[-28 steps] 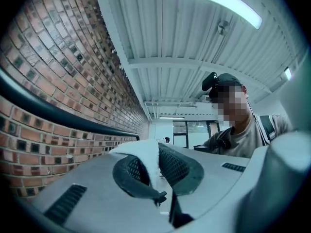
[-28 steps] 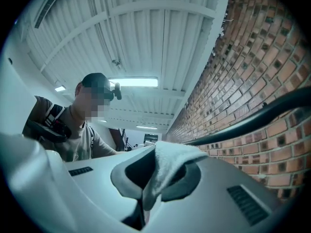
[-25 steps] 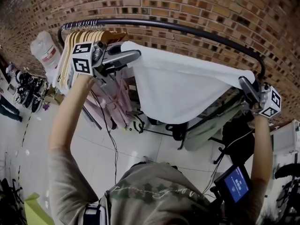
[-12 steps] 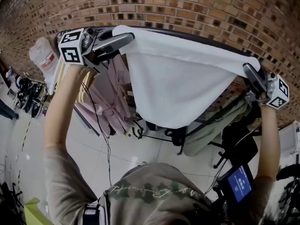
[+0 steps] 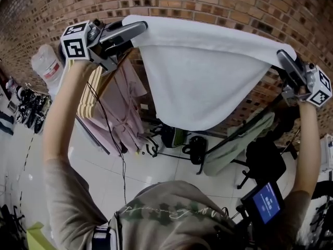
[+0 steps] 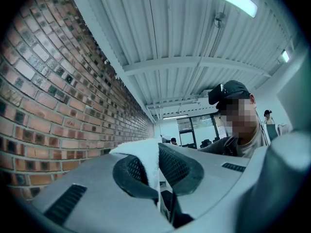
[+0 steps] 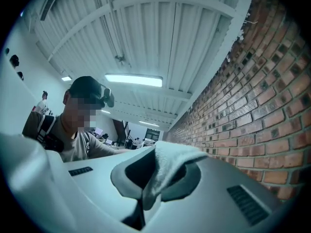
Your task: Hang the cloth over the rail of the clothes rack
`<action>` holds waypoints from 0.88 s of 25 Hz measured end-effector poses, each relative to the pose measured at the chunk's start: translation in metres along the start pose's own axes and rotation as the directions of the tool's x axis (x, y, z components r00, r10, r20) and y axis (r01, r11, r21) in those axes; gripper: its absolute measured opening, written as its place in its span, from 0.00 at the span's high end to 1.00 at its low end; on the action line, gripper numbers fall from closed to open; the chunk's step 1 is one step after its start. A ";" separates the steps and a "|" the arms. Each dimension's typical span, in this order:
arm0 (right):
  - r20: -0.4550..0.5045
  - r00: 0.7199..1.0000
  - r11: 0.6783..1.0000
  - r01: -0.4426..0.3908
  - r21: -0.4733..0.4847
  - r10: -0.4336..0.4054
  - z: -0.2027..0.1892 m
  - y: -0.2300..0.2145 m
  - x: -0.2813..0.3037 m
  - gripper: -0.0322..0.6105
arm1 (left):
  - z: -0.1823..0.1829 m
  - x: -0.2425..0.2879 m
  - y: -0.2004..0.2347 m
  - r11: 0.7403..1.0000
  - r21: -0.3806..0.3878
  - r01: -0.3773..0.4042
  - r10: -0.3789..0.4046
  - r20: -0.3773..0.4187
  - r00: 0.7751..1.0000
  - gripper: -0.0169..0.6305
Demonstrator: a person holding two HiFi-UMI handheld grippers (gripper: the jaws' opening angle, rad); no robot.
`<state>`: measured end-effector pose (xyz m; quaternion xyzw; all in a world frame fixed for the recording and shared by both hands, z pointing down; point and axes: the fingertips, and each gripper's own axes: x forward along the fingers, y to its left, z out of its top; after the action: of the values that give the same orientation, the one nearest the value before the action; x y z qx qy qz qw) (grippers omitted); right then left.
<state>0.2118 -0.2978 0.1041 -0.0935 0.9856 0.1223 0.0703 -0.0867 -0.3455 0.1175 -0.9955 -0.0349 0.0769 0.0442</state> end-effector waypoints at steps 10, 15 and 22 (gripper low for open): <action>0.010 0.999 0.996 0.041 -0.078 -0.040 0.032 -0.017 0.004 0.93 | 0.024 0.014 0.004 0.997 0.058 -0.057 0.052 0.084 0.995 0.95; 0.013 0.999 0.995 0.045 -0.089 -0.044 0.044 -0.028 0.007 0.93 | 0.043 0.012 0.024 0.992 0.082 -0.092 0.085 0.088 0.992 0.95; 0.027 0.998 0.992 0.052 -0.112 -0.049 0.063 -0.043 0.012 0.93 | 0.061 0.013 0.043 0.993 0.088 -0.074 0.069 0.058 0.996 0.95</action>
<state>0.2163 -0.3243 0.0319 -0.1209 0.9734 0.1772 0.0801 -0.0809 -0.3818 0.0519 -0.9906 0.0033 0.1070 0.0854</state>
